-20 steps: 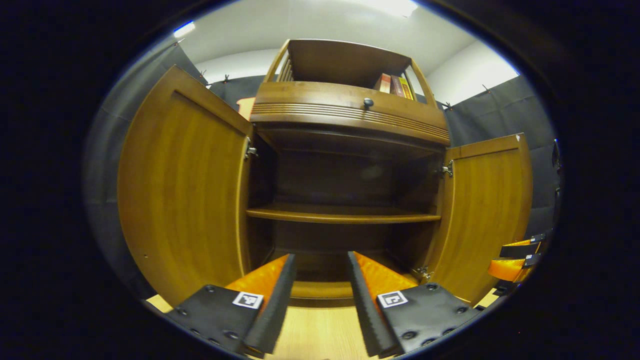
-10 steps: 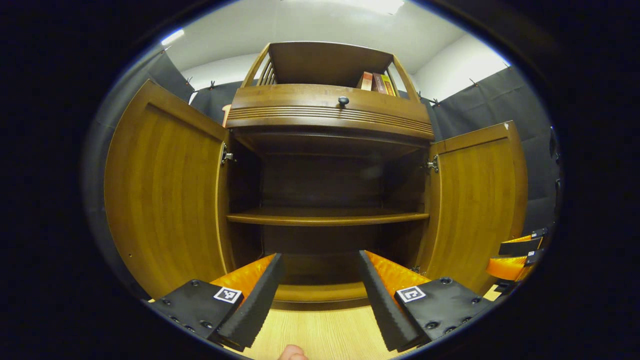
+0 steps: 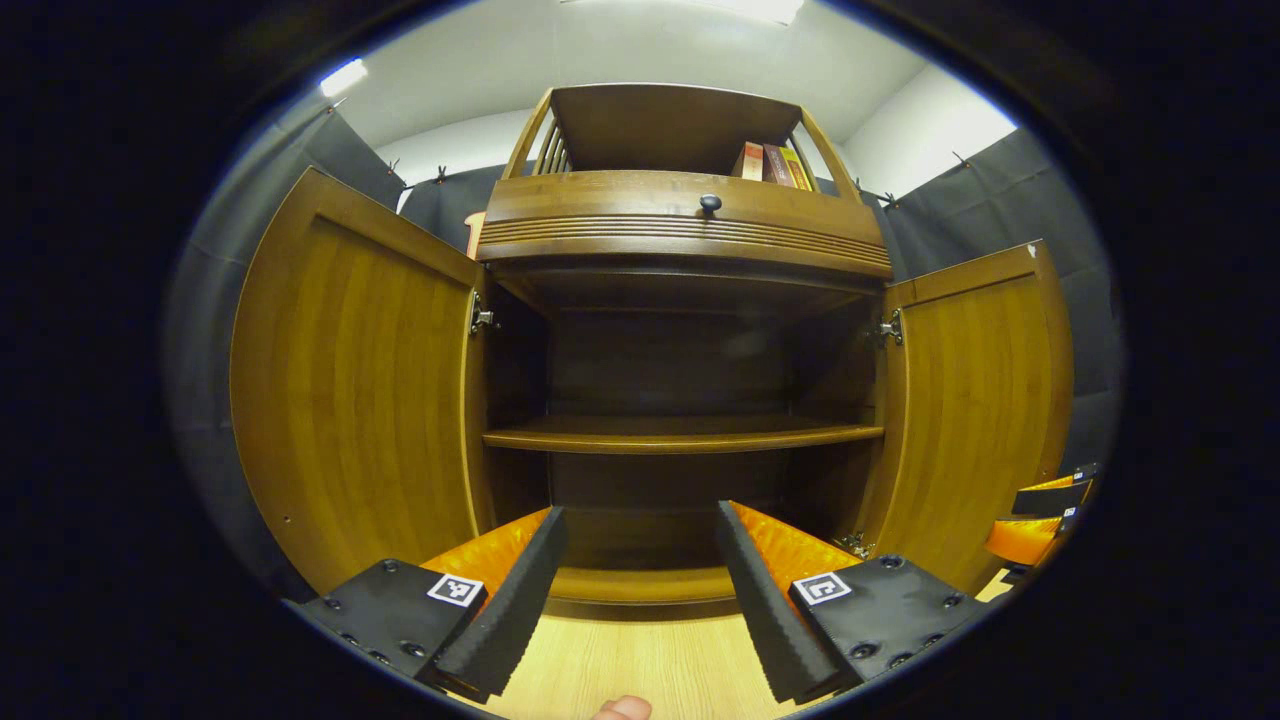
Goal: Open the right door of the double-door shoe cabinet with the right hand, and open the left door with the left hand.
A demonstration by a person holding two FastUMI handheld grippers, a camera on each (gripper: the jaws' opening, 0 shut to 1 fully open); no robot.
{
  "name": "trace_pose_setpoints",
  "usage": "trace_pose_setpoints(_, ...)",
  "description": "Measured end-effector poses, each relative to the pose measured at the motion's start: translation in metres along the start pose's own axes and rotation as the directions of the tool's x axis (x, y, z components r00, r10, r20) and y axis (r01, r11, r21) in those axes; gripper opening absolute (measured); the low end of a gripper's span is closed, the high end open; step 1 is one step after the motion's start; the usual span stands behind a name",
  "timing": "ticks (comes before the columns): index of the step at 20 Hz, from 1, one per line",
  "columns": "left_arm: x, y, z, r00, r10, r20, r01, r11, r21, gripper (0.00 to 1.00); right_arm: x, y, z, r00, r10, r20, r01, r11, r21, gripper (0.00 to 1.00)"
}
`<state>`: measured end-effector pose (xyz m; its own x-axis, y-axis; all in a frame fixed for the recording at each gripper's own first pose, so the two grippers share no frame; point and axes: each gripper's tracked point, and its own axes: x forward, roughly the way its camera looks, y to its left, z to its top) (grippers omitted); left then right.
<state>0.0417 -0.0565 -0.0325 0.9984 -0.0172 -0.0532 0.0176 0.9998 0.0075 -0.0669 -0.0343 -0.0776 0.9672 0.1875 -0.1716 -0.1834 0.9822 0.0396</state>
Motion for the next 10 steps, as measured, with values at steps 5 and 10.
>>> trace_pose_setpoints(5, -0.0021, 0.0018, -0.0037, 1.0, 0.007, -0.01, -0.007, 1.0, 0.0, 0.96, 0.0002, 0.0014, -0.0059, 1.0, 0.0, -0.012, 0.0, 1.0, 0.004, 0.91)
trace_pose_setpoints(10, -0.0009, 0.0007, -0.0047, 1.0, 0.004, -0.009, -0.004, 1.0, 0.003, 0.96, 0.0012, 0.0025, -0.0055, 1.0, 0.002, -0.013, -0.002, 1.0, 0.003, 0.91)
